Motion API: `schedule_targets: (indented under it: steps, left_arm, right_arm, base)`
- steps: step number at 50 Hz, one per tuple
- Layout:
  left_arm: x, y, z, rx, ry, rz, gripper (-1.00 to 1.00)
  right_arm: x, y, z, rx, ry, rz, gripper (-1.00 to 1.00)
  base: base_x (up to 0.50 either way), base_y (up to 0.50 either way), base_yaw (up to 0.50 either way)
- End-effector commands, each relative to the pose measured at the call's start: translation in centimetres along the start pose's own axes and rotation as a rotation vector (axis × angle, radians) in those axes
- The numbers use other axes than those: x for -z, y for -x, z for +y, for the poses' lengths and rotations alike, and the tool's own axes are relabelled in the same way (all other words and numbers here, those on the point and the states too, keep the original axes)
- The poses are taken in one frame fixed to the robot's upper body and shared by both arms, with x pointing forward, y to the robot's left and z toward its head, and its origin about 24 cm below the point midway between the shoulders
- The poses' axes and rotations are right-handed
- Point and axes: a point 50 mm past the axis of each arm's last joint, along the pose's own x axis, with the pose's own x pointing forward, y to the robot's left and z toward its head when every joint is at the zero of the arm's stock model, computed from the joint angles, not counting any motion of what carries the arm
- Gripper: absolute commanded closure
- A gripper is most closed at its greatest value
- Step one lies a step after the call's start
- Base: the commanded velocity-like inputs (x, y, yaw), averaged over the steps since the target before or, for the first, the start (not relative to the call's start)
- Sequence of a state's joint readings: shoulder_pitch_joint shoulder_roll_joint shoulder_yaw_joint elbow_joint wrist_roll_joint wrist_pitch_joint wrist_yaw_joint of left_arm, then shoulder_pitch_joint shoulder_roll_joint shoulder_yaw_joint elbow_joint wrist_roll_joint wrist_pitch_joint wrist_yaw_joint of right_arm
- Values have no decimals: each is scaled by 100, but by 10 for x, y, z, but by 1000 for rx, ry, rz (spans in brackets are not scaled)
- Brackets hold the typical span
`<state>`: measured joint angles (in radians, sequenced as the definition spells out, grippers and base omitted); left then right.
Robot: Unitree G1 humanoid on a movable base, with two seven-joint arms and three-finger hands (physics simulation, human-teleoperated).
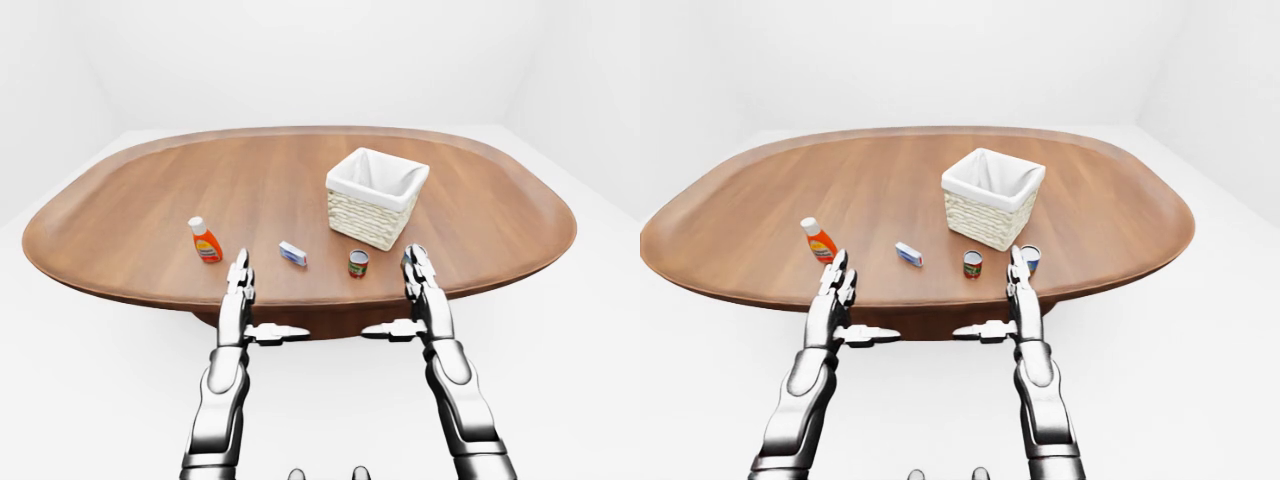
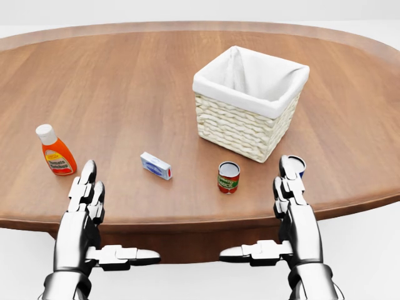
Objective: Pick up the ketchup, and put it in the basket.
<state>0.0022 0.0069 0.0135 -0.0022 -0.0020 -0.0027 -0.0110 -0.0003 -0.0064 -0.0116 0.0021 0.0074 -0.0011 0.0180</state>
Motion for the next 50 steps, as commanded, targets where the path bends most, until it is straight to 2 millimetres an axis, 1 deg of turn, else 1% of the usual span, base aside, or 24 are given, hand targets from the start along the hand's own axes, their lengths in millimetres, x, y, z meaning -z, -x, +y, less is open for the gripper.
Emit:
schedule_targets:
  steps: [1, 10, 12, 14, 15, 16, 17, 20, 21, 23, 25, 27, 50]
  left_arm:
    - [-2, 2, 7, -7, -10, -9, -100]
    - [-11, 10, 7, -1, -8, -27, -100]
    - [-15, 12, 8, -1, -4, -33, -100]
    - [-24, 18, 9, -1, -4, -50, -100]
    - [-24, 19, 9, -1, -3, -51, -100]
    - [-38, 27, 11, -3, 0, -109, -100]
    - [-46, 32, 12, -4, -2, -142, -100]
    - [-59, 42, 15, -9, -8, -196, -100]
    - [-68, 48, 16, -10, -14, -232, -100]
    - [-73, 52, 17, -9, -20, -256, -100]
    - [-75, 54, 18, -11, -23, -261, -100]
    - [-68, 55, 18, -9, -21, -232, -100]
    - [-68, 56, 19, -9, 0, -231, -100]
  right_arm:
    - [0, 0, -4, -13, -2, -1, -100]
    - [-7, 5, -3, -13, 4, -19, -100]
    - [-10, 7, -3, -12, 7, -26, -100]
    - [-17, 11, -2, -9, 9, -40, -100]
    - [-17, 11, -2, -9, 8, -40, -100]
    - [-22, 16, -2, -7, 11, -50, -100]
    - [-28, 19, -2, -4, 14, -70, -100]
    - [-40, 27, -1, 0, 20, -120, -100]
    - [-49, 32, 0, 3, 27, -156, -100]
    - [-55, 37, 1, 7, 35, -182, -100]
    - [-61, 40, 2, 11, 39, -207, -100]
    - [-62, 42, 3, 11, 41, -213, -100]
    - [-56, 38, 5, 8, 46, -188, -100]
  base:
    - [0, 0, 0]
    - [0, 0, 0]
    - [0, 0, 0]
    - [0, 0, 0]
    - [0, 0, 0]
    - [0, 0, 0]
    - [0, 0, 0]
    - [0, 0, 0]
    - [0, 0, 0]
    - [0, 0, 0]
    - [0, 0, 0]
    - [0, 0, 0]
    - [0, 0, 0]
